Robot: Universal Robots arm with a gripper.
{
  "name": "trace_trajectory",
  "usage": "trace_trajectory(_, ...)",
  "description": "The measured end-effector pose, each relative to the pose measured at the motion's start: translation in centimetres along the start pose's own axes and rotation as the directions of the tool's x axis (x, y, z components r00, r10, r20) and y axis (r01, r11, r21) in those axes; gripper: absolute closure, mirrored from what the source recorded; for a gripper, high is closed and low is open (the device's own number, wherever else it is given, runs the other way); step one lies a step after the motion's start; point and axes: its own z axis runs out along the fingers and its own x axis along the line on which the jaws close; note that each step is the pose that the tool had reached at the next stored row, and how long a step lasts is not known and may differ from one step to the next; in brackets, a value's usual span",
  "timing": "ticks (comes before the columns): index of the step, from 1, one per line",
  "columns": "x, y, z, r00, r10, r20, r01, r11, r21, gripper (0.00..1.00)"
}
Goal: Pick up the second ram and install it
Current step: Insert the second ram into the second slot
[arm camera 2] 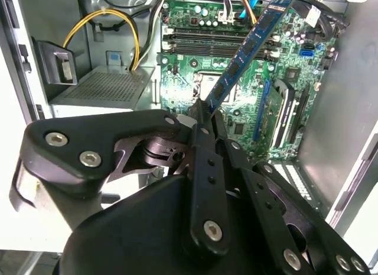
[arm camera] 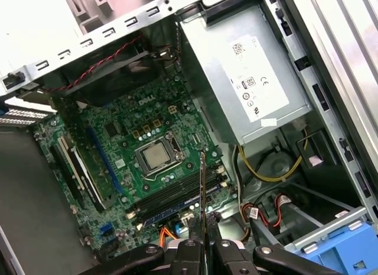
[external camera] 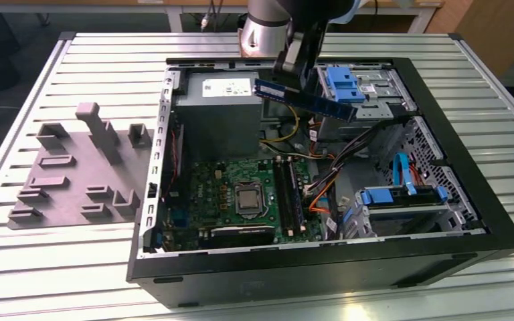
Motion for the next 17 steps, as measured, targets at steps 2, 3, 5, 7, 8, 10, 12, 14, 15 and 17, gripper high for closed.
trace_trajectory(2,0.0,0.0,0.05,0.9999,0.016,0.0001,-0.016,0.9999,0.0004,0.86)
trace_trajectory(3,0.0,0.0,0.08,0.9997,0.023,0.0002,-0.023,0.9997,0.0007,0.86)
trace_trajectory(5,0.0,0.0,0.13,0.9994,0.035,0.0005,-0.035,0.9994,0.001,0.86)
trace_trajectory(7,0.0,0.0,0.18,0.999,0.045,0.0006,-0.045,0.999,0.0012,0.86)
trace_trajectory(8,0.0,0.0,0.22,0.9988,0.05,0.0007,-0.05,0.9988,0.0014,0.86)
trace_trajectory(10,0.0,0.0,0.28,0.998,0.062,0.0008,-0.062,0.998,0.0017,0.86)
trace_trajectory(12,0.01,0.0,0.35,0.9969,0.078,0.0011,-0.078,0.9969,0.0021,0.86)
trace_trajectory(14,0.01,0.0,0.42,0.9955,0.095,0.0014,-0.095,0.9955,0.0025,0.86)
trace_trajectory(15,0.01,0.0,0.46,0.9945,0.104,0.0015,-0.104,0.9945,0.0027,0.86)
trace_trajectory(17,0.01,0.0,0.54,0.9924,0.123,0.0019,-0.123,0.9924,0.0032,0.86)
